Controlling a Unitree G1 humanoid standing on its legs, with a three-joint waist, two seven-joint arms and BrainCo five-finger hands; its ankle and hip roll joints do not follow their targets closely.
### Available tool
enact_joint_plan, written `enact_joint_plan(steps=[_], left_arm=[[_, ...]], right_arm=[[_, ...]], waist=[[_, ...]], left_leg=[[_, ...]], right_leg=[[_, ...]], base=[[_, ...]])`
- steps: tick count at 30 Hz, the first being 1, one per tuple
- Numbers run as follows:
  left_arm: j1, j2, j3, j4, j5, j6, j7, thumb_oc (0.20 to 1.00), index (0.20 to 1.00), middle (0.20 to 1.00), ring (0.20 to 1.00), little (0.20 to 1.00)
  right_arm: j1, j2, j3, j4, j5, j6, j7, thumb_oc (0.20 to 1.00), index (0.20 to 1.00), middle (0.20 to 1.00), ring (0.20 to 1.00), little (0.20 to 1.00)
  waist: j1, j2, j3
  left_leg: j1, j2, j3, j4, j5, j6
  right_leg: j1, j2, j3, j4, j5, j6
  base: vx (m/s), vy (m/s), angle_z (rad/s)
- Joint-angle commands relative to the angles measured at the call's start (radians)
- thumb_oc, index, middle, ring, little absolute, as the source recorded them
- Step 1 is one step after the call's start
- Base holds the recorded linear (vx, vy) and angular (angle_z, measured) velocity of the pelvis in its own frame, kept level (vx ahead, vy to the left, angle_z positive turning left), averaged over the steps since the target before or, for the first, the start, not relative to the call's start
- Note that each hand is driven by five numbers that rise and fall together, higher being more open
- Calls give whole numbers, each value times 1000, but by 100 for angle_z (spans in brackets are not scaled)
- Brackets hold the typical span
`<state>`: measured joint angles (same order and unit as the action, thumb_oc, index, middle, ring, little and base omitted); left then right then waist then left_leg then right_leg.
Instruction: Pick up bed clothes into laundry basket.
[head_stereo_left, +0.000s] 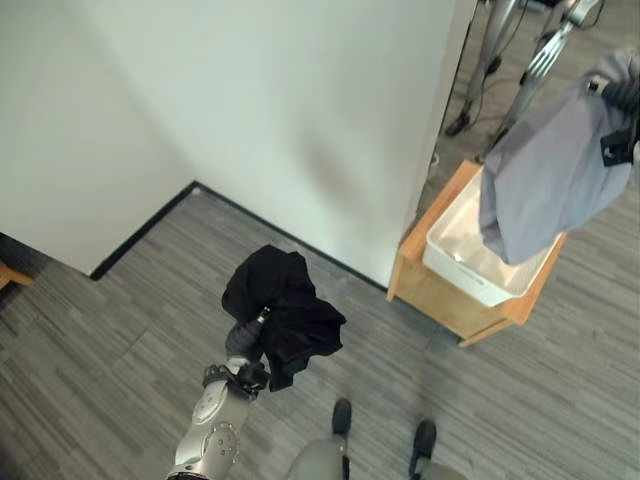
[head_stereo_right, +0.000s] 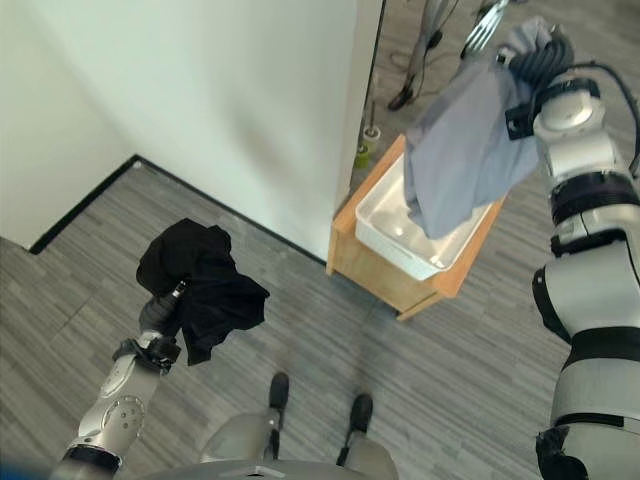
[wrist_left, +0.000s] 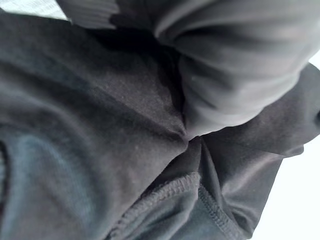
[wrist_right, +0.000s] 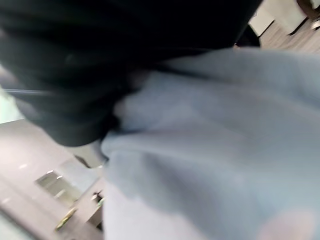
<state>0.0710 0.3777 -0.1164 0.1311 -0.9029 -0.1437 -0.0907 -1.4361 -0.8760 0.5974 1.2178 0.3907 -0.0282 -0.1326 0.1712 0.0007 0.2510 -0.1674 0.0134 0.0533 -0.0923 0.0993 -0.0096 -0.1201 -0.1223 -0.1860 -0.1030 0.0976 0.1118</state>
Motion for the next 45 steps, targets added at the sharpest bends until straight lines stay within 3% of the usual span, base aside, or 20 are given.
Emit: enact_joint_plan(steps=[1, 11, 14, 15, 20, 26, 29, 31, 34, 37, 38, 41, 45], left_arm=[[-69, 62, -20, -140, -52, -69, -10, 200, 200, 200, 200, 200], [-96, 51, -37, -142, -39, -78, 34, 200, 200, 200, 200, 200], [-96, 58, -33, -143, -39, -74, 31, 200, 200, 200, 200, 200], [-98, 66, -28, -138, -38, -70, 9, 200, 200, 200, 200, 200], [-87, 62, -21, -111, -47, -53, -32, 200, 200, 200, 200, 200], [-104, 68, -20, -94, -49, -46, -27, 200, 200, 200, 200, 200], [-119, 77, -4, -85, -47, -52, -25, 200, 200, 200, 200, 200], [-128, 82, 17, -78, -38, -63, -14, 200, 200, 200, 200, 200], [-131, 120, 57, -90, 7, -72, 7, 200, 200, 200, 200, 200], [-144, 195, 74, -117, 22, -69, -16, 200, 200, 200, 200, 200], [-145, 199, 69, -117, 21, -69, -16, 200, 200, 200, 200, 200], [-198, 306, -22, -168, 47, -24, -103, 200, 200, 200, 200, 200], [-259, 451, -96, -197, 90, 10, -162, 200, 200, 200, 200, 200]], right_arm=[[-186, -25, 112, 19, -43, -31, -60, 200, 200, 200, 200, 200], [-155, 76, 105, 149, -195, 20, -114, 200, 200, 200, 200, 200], [-129, 83, 160, 168, -276, 37, -27, 200, 200, 200, 200, 200], [-130, 68, 229, 186, -306, 36, 75, 1000, 1000, 1000, 1000, 1000], [-156, 35, 333, 207, -402, 45, 153, 1000, 1000, 1000, 1000, 1000], [-197, 27, 379, 210, -489, 55, 133, 1000, 1000, 1000, 1000, 1000], [-207, 39, 397, 126, -503, 51, 126, 1000, 1000, 1000, 1000, 1000], [-177, 32, 360, -40, -436, 39, 103, 1000, 1000, 1000, 1000, 1000], [65, -49, 133, -538, -244, 1, 43, 1000, 1000, 1000, 1000, 1000], [535, -39, -192, -961, -185, -86, 63, 1000, 1000, 1000, 1000, 1000], [549, -39, -205, -970, -187, -83, 64, 1000, 1000, 1000, 1000, 1000], [1062, 60, -502, -1277, -171, -130, 140, 1000, 1000, 1000, 1000, 1000], [1312, 122, -623, -1466, -170, -142, 203, 1000, 1000, 1000, 1000, 1000]], waist=[[8, -27, 14], [29, 3, 67], [34, 4, 77], [34, 0, 75], [29, -7, 69], [14, -5, 66], [0, -6, 65], [-19, -4, 60], [-58, 1, 59], [-91, 19, 42], [-86, 15, 39], [-128, 37, 8], [-175, 45, -25]], left_leg=[[-3, 8, -11, 5, 18, -63], [-66, 8, -32, 5, 37, -70], [-67, 8, -33, 5, 37, -71], [-77, 9, -38, 5, 44, -72], [-76, 6, -44, 5, 44, -74], [-63, 2, -36, 5, 36, -72], [-50, 4, -22, 5, 32, -72], [-39, 8, -8, 5, 27, -73], [-5, 16, 18, 5, 11, -71], [25, 16, 32, 5, -4, -65], [22, 16, 32, 5, -1, -64], [63, 9, 36, 5, -12, -62], [105, 6, 58, 5, -25, -58]], right_leg=[[-4, 7, 4, 16, -5, 4], [-58, 12, 0, 16, 3, -1], [-60, 13, 0, 16, 3, -1], [-68, 13, -3, 16, 4, -2], [-67, 12, -7, 16, 2, 0], [-62, 10, 3, 16, 5, 1], [-58, 9, 15, 16, 7, 1], [-55, 10, 26, 16, 8, 1], [-38, 13, 49, 16, 3, 2], [-13, 10, 58, 16, -9, 4], [-16, 9, 58, 16, -6, 4], [22, -1, 44, 16, -24, 10], [50, -7, 54, 16, -29, 19]], base=[[-35, -20, 14], [-11, -7, 6], [-7, -4, 3], [0, 0, 0], [10, -4, 2], [-4, 10, -1], [-15, 38, -7], [-3, 58, -9], [9, 55, -23], [23, 20, -28], [39, 5, -14], [56, -13, -5], [42, -2, -15]])
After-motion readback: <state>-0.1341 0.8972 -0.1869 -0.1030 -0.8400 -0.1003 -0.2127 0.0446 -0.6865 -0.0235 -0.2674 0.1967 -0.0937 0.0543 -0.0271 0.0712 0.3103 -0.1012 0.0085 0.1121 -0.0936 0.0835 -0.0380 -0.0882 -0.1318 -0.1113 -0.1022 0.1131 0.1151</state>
